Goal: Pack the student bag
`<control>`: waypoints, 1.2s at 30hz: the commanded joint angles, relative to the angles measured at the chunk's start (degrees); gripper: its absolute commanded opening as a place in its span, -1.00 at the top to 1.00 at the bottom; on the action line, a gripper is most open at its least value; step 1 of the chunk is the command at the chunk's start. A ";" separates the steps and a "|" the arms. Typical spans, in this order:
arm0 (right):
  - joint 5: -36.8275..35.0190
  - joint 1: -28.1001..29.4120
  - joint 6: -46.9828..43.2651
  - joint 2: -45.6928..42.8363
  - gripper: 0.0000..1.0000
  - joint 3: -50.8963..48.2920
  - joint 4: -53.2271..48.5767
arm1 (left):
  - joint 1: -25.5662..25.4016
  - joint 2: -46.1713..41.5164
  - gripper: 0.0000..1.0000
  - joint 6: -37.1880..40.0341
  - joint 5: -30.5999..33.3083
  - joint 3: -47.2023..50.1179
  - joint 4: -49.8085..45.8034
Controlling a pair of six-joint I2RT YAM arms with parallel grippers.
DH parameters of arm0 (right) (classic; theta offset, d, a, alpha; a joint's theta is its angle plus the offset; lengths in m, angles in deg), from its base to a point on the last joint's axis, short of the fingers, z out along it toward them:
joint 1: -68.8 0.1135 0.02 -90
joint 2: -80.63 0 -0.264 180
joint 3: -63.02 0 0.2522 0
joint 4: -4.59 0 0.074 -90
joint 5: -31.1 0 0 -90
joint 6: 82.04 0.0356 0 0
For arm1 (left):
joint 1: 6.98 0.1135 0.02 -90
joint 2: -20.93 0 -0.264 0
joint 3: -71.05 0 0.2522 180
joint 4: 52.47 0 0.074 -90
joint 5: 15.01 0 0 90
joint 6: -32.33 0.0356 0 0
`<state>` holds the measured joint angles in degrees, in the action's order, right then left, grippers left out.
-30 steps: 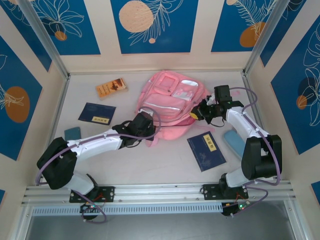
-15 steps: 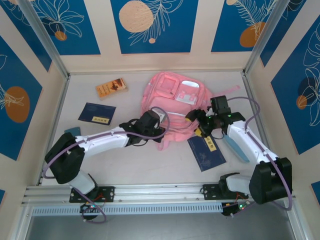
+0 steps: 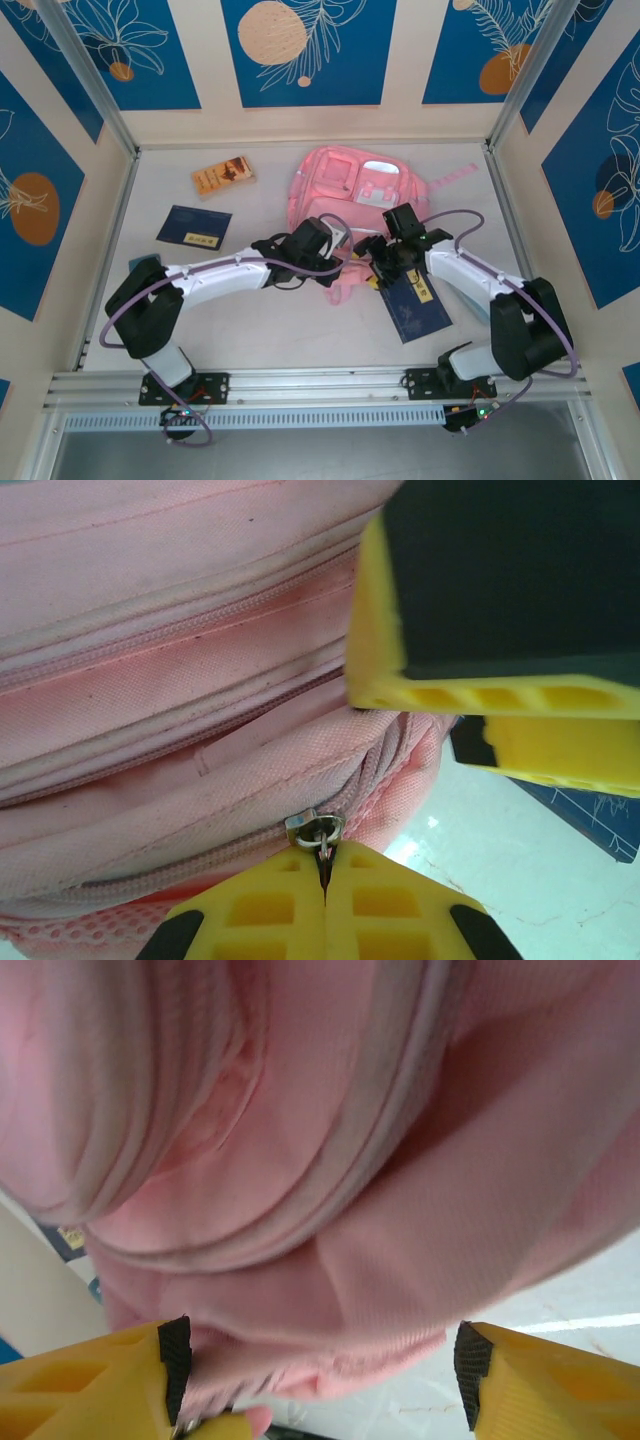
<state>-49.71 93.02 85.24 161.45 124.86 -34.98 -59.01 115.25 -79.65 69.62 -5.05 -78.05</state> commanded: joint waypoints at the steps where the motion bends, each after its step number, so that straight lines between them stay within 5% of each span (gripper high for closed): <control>1: -0.27 0.32 1.98 2.48 -0.43 1.64 1.78 | -0.62 0.07 1.00 2.15 -2.54 -2.20 -0.27; 4: -0.34 0.07 2.27 4.22 -0.25 1.13 2.52 | -0.62 -0.03 1.00 2.94 -2.01 -2.05 -0.94; 10: -4.08 -1.50 -1.39 4.43 0.48 0.88 -0.97 | 0.38 -1.25 1.00 6.18 2.37 -1.17 -5.85; 13: -6.40 -2.80 -4.76 3.56 0.63 1.47 -3.83 | 2.56 -3.43 1.00 7.58 2.90 1.63 -6.24; 24: -5.07 -6.72 -17.89 3.14 0.68 2.16 -4.36 | 12.21 -9.56 1.00 8.13 4.55 10.84 -2.17; 36: -3.54 -10.93 -30.83 1.96 0.69 3.05 -7.67 | 16.23 -10.90 1.00 6.36 2.86 13.81 3.03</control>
<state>-49.03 84.44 61.18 165.16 126.63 -38.76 -45.79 106.62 -72.32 68.95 7.45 -73.81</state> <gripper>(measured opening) 0.157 0.044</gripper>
